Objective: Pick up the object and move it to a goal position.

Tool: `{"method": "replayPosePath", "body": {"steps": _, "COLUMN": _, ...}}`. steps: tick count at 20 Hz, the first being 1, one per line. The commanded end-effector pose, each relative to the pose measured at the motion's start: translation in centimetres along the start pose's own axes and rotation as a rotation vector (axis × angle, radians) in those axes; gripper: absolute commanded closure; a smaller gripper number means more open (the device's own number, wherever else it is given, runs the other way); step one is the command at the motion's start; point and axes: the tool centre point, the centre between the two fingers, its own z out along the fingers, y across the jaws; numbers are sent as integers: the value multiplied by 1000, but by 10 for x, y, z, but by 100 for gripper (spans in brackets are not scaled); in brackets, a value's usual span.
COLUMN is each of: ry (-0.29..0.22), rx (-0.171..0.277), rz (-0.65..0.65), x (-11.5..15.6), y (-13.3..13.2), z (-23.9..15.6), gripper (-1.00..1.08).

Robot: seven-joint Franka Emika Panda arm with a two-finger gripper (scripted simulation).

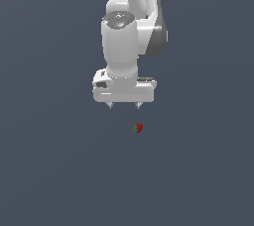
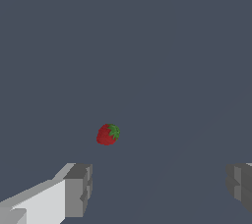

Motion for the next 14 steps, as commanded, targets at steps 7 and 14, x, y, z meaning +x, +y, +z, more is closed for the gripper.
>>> {"method": "replayPosePath", "body": {"steps": 7, "ry": -8, "rx": 7, "rz": -36, "x": -1, "y": -18, "z": 6, "gripper": -92}}
{"method": "replayPosePath", "body": {"steps": 14, "ry": -15, "rx": 16, "rz": -61, "x": -3, "y": -36, "z": 11, "gripper": -92}}
